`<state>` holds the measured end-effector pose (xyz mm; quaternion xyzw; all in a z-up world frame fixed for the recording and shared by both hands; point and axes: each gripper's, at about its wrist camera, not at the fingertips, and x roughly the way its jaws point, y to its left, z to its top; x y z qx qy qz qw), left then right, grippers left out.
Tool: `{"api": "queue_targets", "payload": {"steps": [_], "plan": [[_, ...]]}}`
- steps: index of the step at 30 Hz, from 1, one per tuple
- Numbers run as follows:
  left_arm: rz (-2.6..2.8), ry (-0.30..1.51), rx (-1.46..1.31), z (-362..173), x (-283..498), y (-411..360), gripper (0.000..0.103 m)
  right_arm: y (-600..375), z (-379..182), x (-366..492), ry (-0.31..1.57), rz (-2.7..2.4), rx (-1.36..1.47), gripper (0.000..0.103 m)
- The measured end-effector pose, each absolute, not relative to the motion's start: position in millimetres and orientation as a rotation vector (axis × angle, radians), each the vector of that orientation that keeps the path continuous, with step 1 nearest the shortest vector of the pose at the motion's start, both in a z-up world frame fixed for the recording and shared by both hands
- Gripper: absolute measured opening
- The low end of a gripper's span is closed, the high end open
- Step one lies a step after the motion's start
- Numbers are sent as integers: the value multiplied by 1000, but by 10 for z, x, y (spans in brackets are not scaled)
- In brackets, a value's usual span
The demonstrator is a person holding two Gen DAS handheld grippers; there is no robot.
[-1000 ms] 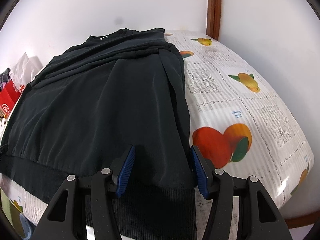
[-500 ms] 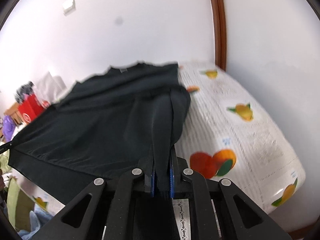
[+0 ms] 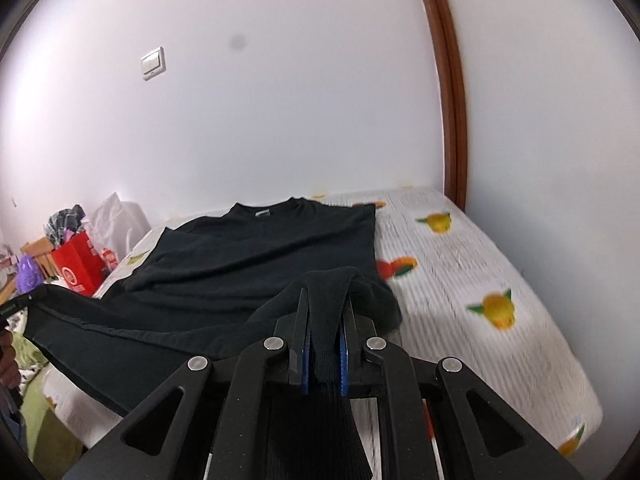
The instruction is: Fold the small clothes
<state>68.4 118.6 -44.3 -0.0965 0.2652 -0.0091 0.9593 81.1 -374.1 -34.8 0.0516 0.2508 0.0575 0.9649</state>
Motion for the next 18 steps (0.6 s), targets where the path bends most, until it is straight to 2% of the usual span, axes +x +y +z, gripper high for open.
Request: {"api": "queue_targets", "payload": {"steps": [11, 18], "plan": [[57, 531, -172, -304, 1731, 1169, 9, -3554, -163, 1953, 490, 104, 84, 10], [101, 552, -114, -482, 2363, 1111, 9, -3631, -288, 2621, 500, 98, 162, 10]]}}
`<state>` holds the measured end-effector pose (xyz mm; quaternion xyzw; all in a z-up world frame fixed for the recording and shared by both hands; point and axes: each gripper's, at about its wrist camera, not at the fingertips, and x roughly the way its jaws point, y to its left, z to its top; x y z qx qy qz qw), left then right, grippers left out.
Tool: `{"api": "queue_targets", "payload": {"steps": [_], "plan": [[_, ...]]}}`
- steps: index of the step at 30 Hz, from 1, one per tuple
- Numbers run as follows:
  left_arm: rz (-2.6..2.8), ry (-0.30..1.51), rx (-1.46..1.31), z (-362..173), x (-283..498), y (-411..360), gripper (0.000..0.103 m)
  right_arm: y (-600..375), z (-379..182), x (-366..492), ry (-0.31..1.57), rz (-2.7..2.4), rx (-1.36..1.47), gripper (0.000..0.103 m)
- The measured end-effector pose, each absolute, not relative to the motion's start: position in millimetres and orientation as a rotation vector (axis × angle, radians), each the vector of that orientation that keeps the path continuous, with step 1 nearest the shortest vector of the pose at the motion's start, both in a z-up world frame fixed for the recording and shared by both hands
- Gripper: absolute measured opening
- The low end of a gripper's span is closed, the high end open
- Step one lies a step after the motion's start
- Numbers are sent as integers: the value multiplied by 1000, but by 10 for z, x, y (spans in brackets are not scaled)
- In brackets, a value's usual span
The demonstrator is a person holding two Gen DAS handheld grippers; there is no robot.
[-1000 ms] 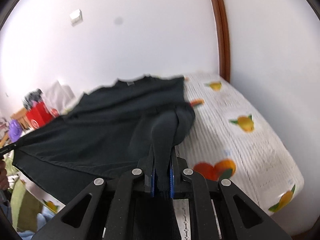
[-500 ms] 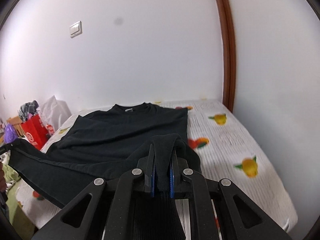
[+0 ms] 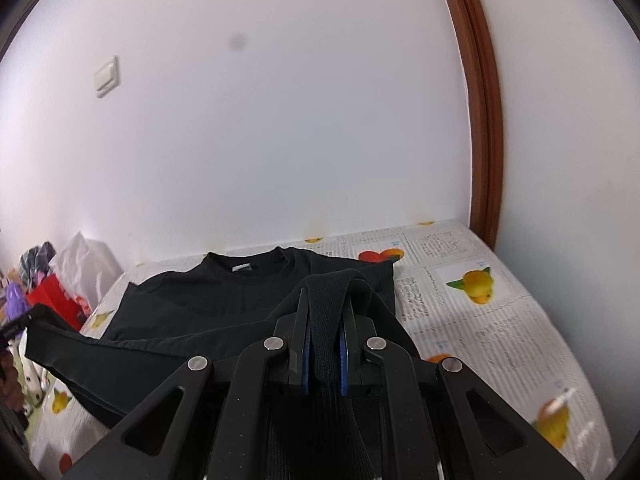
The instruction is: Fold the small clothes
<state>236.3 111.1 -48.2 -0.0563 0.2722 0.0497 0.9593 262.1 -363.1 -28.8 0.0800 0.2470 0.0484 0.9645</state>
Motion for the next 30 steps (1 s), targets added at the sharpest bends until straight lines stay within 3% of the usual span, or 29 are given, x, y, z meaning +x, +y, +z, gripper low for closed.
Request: {"api": "queue_targets", "payload": {"steps": [16, 20, 21, 24, 25, 26, 30], "plan": [[137, 772, -74, -1132, 2935, 1115, 12, -3462, -1135, 3425, 740, -4, 31, 14], [110, 790, -97, -1098, 2873, 1139, 13, -3514, -1078, 3311, 769, 20, 50, 27], [102, 791, -104, -1078, 2844, 1146, 14, -3523, -1043, 3247, 770, 24, 45, 35], [69, 782, -118, -1011, 2694, 1174, 29, -3582, -938, 2982, 748, 27, 19, 50], [53, 773, -120, -996, 2617, 1189, 42, -3616, -915, 2887, 743, 16, 12, 53], [46, 768, -118, -991, 2558, 1198, 48, -3649, -906, 2817, 743, 6, 10, 55], [62, 776, -124, -1062, 2258, 1317, 48, -3850, -962, 2561, 767, -37, 45, 55]]}}
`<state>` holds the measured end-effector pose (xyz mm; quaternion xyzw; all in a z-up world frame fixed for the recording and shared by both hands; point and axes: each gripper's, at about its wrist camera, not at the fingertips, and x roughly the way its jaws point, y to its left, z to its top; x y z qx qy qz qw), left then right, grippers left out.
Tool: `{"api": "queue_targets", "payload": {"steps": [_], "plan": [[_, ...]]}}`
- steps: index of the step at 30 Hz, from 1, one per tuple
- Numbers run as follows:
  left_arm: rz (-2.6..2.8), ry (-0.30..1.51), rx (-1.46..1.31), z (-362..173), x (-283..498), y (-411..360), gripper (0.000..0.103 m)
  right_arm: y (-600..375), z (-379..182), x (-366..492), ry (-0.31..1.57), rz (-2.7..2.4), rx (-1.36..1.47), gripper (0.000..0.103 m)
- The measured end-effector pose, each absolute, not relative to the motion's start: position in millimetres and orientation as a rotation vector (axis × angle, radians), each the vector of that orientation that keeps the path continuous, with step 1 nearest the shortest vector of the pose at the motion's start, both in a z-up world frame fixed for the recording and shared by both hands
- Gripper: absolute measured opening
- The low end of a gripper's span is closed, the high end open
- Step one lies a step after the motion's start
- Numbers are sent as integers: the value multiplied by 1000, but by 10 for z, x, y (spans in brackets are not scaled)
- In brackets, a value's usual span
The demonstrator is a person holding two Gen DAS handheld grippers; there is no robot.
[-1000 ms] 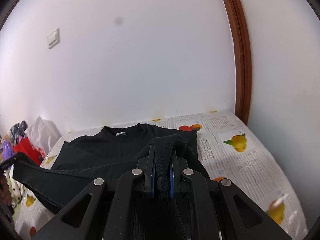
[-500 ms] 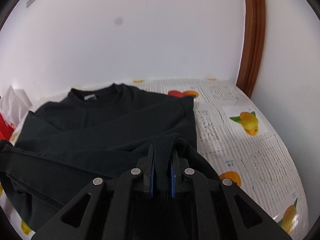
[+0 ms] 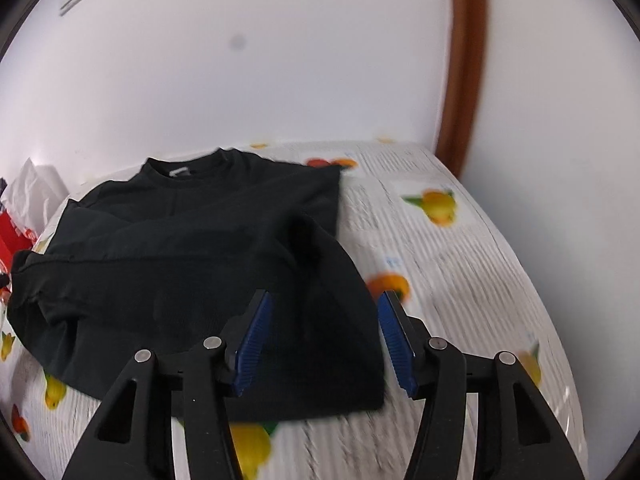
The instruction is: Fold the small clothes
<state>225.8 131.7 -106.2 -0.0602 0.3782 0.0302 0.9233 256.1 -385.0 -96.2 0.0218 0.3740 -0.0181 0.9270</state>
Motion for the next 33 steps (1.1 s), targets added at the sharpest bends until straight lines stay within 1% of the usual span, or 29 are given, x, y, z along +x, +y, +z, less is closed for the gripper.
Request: {"api": "queue_targets", "payload": {"steps": [8, 18, 19, 20, 21, 22, 23, 25, 26, 27, 29, 33], "plan": [[83, 859, -231, -1375, 2040, 1616, 48, -3984, -1326, 2498, 880, -26, 117, 55], [80, 894, -212, -1506, 2290, 1587, 48, -3907, -1474, 2691, 908, -38, 146, 56], [81, 896, -207, -1521, 2299, 1581, 46, -3901, -1474, 2699, 908, -36, 141, 55], [82, 897, -201, -1530, 2315, 1568, 42, -3898, -1474, 2703, 907, -32, 137, 54], [82, 898, -194, -1541, 2329, 1551, 40, -3896, -1476, 2706, 905, -22, 136, 47], [81, 900, -189, -1545, 2329, 1539, 36, -3892, -1475, 2699, 904, -5, 139, 42], [79, 901, -188, -1549, 2329, 1529, 29, -3882, -1472, 2692, 902, 5, 138, 39], [71, 898, -182, -1540, 2309, 1497, 20, -3838, -1454, 2670, 889, 14, 102, 25], [73, 893, -169, -1527, 2295, 1478, 17, -3817, -1440, 2654, 880, 13, 85, 22], [78, 890, -152, -1512, 2279, 1461, 15, -3797, -1429, 2636, 879, 13, 72, 17], [88, 882, -129, -1468, 2218, 1434, 13, -3771, -1404, 2598, 877, 19, 51, 15], [82, 878, -133, -1411, 2082, 1428, 12, -3803, -1355, 2503, 875, 25, 48, 15]]}}
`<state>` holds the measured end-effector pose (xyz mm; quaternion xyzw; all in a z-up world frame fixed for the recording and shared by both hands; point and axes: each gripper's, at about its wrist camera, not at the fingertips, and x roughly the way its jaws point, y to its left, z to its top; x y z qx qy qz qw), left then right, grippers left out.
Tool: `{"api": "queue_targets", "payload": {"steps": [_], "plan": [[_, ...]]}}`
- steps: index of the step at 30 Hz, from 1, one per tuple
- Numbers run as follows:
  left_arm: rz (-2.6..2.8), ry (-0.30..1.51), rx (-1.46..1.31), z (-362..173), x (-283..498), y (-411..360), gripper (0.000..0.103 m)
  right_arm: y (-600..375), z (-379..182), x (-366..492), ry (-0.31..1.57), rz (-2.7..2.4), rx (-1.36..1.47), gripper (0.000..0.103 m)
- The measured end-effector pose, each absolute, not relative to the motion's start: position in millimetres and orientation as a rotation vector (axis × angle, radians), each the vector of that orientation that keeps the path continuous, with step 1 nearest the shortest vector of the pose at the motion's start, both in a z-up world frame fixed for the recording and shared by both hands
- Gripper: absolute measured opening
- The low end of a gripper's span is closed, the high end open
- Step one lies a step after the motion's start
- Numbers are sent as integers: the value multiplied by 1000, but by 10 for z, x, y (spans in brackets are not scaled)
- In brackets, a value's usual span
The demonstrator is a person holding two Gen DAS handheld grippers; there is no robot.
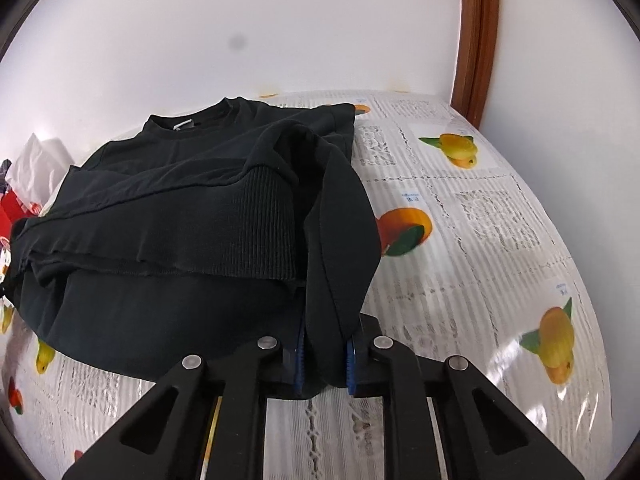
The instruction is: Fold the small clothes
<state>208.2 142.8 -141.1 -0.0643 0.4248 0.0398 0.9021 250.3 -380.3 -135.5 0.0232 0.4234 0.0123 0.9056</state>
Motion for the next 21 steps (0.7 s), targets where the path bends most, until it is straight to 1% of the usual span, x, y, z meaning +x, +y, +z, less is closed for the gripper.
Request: {"api": "queue_targets", "payload": {"steps": [15, 21], "plan": [[28, 914, -141, -1431, 1171, 1230, 12, -3981, -1335, 1745, 884, 8, 50, 15], [21, 926, -138, -1402, 1034, 1211, 13, -3978, -1306, 1566, 912, -38, 11, 20]]}}
